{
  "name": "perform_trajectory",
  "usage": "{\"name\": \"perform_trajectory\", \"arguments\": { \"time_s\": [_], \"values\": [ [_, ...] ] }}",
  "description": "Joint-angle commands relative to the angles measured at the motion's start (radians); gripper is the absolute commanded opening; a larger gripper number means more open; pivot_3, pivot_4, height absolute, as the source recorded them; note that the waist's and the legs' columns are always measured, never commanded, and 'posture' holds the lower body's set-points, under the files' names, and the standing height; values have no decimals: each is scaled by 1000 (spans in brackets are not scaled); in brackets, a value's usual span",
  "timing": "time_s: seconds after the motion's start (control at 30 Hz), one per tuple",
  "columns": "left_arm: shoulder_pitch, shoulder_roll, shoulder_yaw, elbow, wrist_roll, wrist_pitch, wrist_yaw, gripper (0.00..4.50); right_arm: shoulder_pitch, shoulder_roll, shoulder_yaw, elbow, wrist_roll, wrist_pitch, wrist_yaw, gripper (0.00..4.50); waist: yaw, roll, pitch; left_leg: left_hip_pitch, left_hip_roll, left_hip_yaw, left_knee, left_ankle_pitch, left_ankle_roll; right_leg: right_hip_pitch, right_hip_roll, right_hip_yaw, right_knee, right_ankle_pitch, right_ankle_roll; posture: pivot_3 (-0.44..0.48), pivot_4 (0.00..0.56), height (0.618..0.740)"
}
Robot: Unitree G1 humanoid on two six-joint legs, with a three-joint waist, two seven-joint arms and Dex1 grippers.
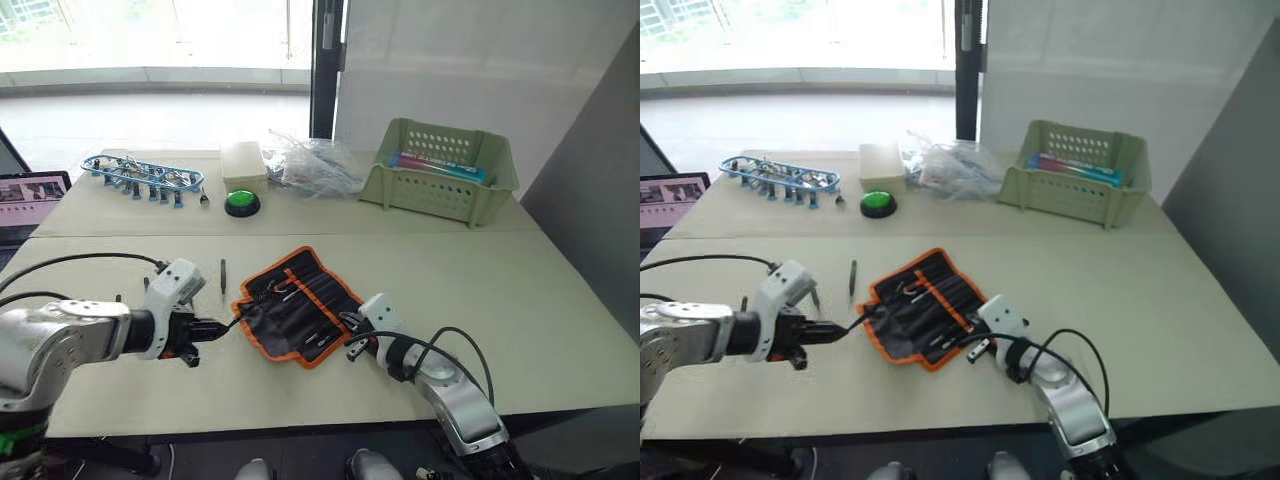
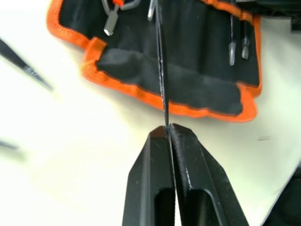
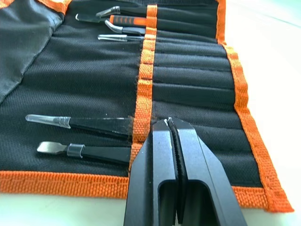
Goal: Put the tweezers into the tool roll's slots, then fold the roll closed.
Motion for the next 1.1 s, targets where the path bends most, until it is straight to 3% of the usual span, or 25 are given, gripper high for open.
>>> {"name": "perform_trajectory", "arguments": {
  "time_s": [0.03,0.17,0.33,0.53,0.7,0.83,1.1],
  "values": [
    [231,31,126,34,187,-432,-122,0,8,-3,4,31,-2,39,4,37,3,0,0,0,0,0,0,0,0,0,0,-1,0,0,0,0,150,738],
    [404,17,158,139,377,-862,-171,0,7,0,8,27,1,42,9,37,9,0,0,0,1,1,0,0,0,-1,-1,-1,-1,-4,-8,0,150,738],
    [452,6,119,216,464,-969,-155,0,-4,12,16,27,4,46,13,37,13,-1,0,0,2,4,0,0,0,-1,-3,-2,-1,-5,-8,0,150,738],
    [449,-6,117,203,422,-906,-196,1862,-9,22,17,26,3,50,10,0,6,-2,-1,-1,3,5,0,0,0,-1,-1,-2,-1,-3,4,0,150,738],
    [444,15,256,214,254,-773,-313,3522,-5,30,18,24,4,49,5,0,2,-2,-1,-2,4,5,-1,0,0,-3,0,-3,-1,-2,1,0,150,738],
    [419,52,317,303,196,-742,-402,3522,-5,38,19,26,3,47,0,0,3,-1,0,-2,4,4,-1,0,0,-3,0,-3,-1,-4,4,0,150,738],
    [365,10,196,438,273,-948,-448,3522,-14,41,13,33,2,46,2,0,3,-1,0,-1,4,5,-1,0,0,-2,0,-3,-1,-3,3,0,150,738]
  ]
}}
